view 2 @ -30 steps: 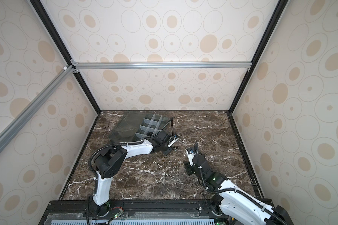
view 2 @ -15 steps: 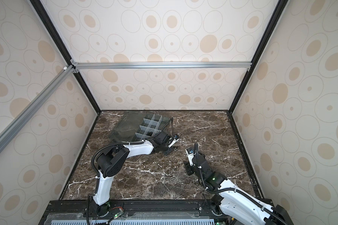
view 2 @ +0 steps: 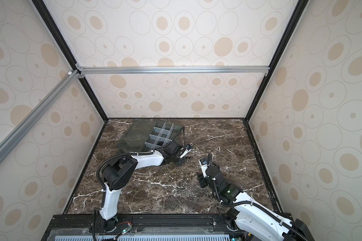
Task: Sort the screws and nuts into containers
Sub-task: Pick up the screw at the center of the table, then place the screw into the container.
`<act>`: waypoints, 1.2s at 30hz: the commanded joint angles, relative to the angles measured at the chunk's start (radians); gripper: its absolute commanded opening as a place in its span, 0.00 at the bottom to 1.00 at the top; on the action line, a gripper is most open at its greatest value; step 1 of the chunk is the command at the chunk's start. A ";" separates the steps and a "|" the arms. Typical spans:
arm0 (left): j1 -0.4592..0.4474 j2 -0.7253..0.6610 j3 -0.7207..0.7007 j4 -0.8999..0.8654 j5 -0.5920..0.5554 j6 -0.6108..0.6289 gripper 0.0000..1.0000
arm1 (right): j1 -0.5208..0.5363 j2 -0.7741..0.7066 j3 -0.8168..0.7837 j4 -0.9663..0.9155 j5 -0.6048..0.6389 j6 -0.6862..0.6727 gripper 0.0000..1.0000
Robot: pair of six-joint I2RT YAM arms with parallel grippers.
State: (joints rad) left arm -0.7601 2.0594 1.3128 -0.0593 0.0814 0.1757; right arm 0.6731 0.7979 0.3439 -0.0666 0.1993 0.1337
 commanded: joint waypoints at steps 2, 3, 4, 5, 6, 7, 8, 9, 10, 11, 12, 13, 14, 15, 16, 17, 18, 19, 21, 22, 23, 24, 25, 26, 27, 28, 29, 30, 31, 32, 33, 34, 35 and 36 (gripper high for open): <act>0.025 -0.103 0.024 -0.013 0.009 -0.027 0.01 | 0.008 -0.003 0.012 0.008 0.012 0.001 0.53; 0.035 -0.118 0.032 -0.019 0.009 -0.046 0.00 | 0.009 -0.001 0.012 0.008 0.012 0.001 0.53; 0.047 -0.133 0.039 -0.028 0.015 -0.058 0.00 | 0.008 0.002 0.013 0.009 0.012 0.001 0.53; 0.065 -0.149 0.047 -0.037 0.020 -0.083 0.00 | 0.008 0.005 0.013 0.011 0.013 0.001 0.53; 0.082 -0.164 0.056 -0.049 0.029 -0.107 0.00 | 0.008 0.013 0.016 0.015 0.015 0.002 0.54; 0.102 -0.175 0.063 -0.063 0.040 -0.122 0.00 | 0.008 0.025 0.014 0.029 0.014 0.003 0.54; 0.126 -0.189 0.071 -0.080 0.043 -0.141 0.00 | 0.008 0.043 0.022 0.037 0.014 0.006 0.57; 0.149 -0.200 0.076 -0.096 0.045 -0.160 0.00 | 0.009 0.072 0.042 0.033 0.012 0.010 0.58; 0.170 -0.211 0.083 -0.112 0.051 -0.173 0.00 | 0.009 0.103 0.065 0.029 0.016 0.021 0.58; 0.196 -0.219 0.091 -0.132 0.051 -0.183 0.00 | 0.008 0.145 0.097 0.028 0.020 0.037 0.58; 0.220 -0.226 0.098 -0.153 0.039 -0.194 0.00 | 0.008 0.188 0.133 0.025 0.014 0.047 0.58; 0.240 -0.230 0.101 -0.166 0.025 -0.201 0.00 | 0.008 0.227 0.165 0.024 0.006 0.059 0.57; 0.262 -0.229 0.106 -0.182 0.007 -0.205 0.00 | 0.008 0.270 0.198 0.027 -0.006 0.072 0.58; 0.280 -0.222 0.113 -0.196 -0.012 -0.210 0.00 | 0.009 0.313 0.233 0.029 -0.016 0.082 0.57; 0.293 -0.211 0.121 -0.208 -0.021 -0.215 0.00 | 0.009 0.346 0.263 0.024 -0.022 0.094 0.56; 0.309 -0.196 0.134 -0.223 -0.037 -0.223 0.00 | 0.008 0.381 0.298 0.011 -0.028 0.106 0.56; 0.321 -0.183 0.140 -0.228 -0.040 -0.227 0.00 | 0.008 0.412 0.321 0.015 -0.041 0.111 0.55; 0.330 -0.175 0.138 -0.221 -0.038 -0.223 0.00 | 0.008 0.432 0.336 0.019 -0.049 0.115 0.55; 0.346 -0.149 0.148 -0.213 -0.066 -0.220 0.00 | 0.007 0.464 0.370 0.010 -0.038 0.135 0.55; 0.350 -0.127 0.166 -0.224 -0.072 -0.214 0.00 | 0.005 0.470 0.379 0.003 -0.030 0.146 0.55; 0.351 -0.104 0.185 -0.229 -0.089 -0.206 0.00 | 0.001 0.475 0.392 -0.002 -0.024 0.154 0.55; 0.352 -0.083 0.196 -0.228 -0.100 -0.200 0.00 | -0.009 0.477 0.403 -0.004 -0.024 0.160 0.56; 0.352 -0.067 0.206 -0.227 -0.093 -0.193 0.01 | -0.022 0.479 0.415 -0.006 -0.034 0.165 0.56; 0.351 -0.052 0.213 -0.226 -0.088 -0.191 0.04 | -0.040 0.487 0.437 -0.030 -0.056 0.173 0.56; 0.351 -0.041 0.217 -0.221 -0.085 -0.191 0.06 | -0.055 0.493 0.462 -0.055 -0.069 0.180 0.56; 0.352 -0.034 0.216 -0.214 -0.082 -0.189 0.07 | -0.065 0.498 0.480 -0.074 -0.076 0.184 0.55; 0.352 -0.028 0.213 -0.205 -0.085 -0.190 0.08 | -0.075 0.504 0.497 -0.096 -0.084 0.185 0.55; 0.352 -0.022 0.214 -0.204 -0.091 -0.192 0.11 | -0.086 0.514 0.518 -0.119 -0.091 0.188 0.55; 0.352 -0.019 0.214 -0.203 -0.095 -0.194 0.18 | -0.097 0.528 0.537 -0.144 -0.104 0.192 0.54; 0.352 -0.018 0.212 -0.201 -0.101 -0.197 0.26 | -0.118 0.546 0.562 -0.172 -0.124 0.202 0.53; 0.352 -0.020 0.214 -0.201 -0.109 -0.201 0.31 | -0.141 0.569 0.585 -0.194 -0.157 0.210 0.53; 0.352 -0.024 0.217 -0.206 -0.115 -0.207 0.34 | -0.159 0.590 0.607 -0.211 -0.188 0.215 0.52; 0.352 -0.033 0.218 -0.210 -0.127 -0.216 0.37 | -0.173 0.619 0.633 -0.234 -0.210 0.218 0.51; 0.351 -0.045 0.217 -0.214 -0.139 -0.223 0.38 | -0.177 0.646 0.656 -0.260 -0.218 0.215 0.50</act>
State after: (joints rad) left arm -0.4110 2.0460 1.4857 -0.2684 -0.0090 -0.0376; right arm 0.5194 1.3899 0.9543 -0.2153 0.0540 0.3229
